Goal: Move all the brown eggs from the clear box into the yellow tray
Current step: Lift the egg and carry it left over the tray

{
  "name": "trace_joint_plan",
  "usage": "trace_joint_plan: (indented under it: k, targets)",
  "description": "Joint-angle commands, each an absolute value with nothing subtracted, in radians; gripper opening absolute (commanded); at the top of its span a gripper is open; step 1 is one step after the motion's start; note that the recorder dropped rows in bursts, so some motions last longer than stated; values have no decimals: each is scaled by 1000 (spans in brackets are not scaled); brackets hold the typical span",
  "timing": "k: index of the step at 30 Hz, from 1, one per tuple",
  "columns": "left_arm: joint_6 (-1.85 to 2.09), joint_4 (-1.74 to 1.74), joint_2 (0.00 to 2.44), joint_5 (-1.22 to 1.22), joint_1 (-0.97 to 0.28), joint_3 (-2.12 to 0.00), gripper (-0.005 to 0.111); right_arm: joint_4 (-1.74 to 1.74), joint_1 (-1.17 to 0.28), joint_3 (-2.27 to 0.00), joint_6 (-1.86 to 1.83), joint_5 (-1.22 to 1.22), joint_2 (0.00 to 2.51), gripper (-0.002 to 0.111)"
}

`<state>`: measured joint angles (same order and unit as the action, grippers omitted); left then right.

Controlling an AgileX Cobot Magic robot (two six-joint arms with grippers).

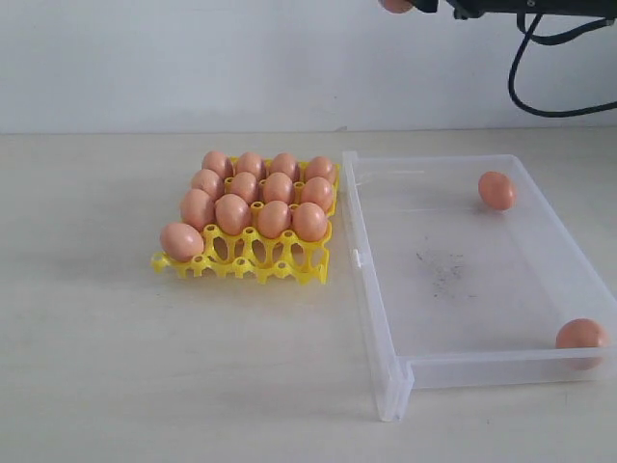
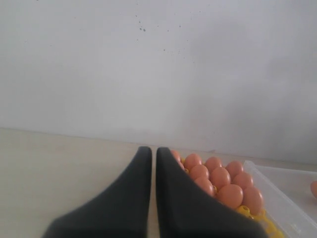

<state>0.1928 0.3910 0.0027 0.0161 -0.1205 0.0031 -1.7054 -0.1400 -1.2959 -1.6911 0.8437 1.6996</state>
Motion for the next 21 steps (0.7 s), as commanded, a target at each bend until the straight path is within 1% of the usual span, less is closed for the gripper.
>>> trace_joint_plan:
  k: [1, 4, 8, 10, 12, 13, 14, 15, 17, 18, 20, 21]
  targets:
    - [185, 400, 0, 0, -126, 0, 4, -1352, -159, -1332, -1448, 918, 1685, 0]
    - [185, 400, 0, 0, -126, 0, 4, -993, -197, -1337, -1236, 745, 1685, 0]
    - [185, 400, 0, 0, -126, 0, 4, -577, -244, -1337, -819, 451, 1685, 0]
    - [185, 400, 0, 0, -126, 0, 4, -504, -255, -1335, -701, 337, 1685, 0]
    - [185, 400, 0, 0, -126, 0, 4, -525, -269, -1309, -639, 180, 1685, 0]
    - [185, 400, 0, 0, -126, 0, 4, -562, -288, -1271, -576, -11, 1685, 0]
    - [185, 400, 0, 0, -126, 0, 4, -576, -303, -1248, -548, -95, 1685, 0]
    - [185, 400, 0, 0, -126, 0, 4, -573, -336, -1199, -535, -271, 1685, 0]
    - [185, 400, 0, 0, -126, 0, 4, -549, -384, -1123, -495, -471, 1685, 0]
    - [185, 400, 0, 0, -126, 0, 4, -505, -402, -1097, -467, -517, 1685, 0]
    - [185, 400, 0, 0, -126, 0, 4, -291, -441, -1028, -301, -611, 1685, 0]
    - [185, 400, 0, 0, -126, 0, 4, -79, -452, -973, -85, -711, 1685, 0]
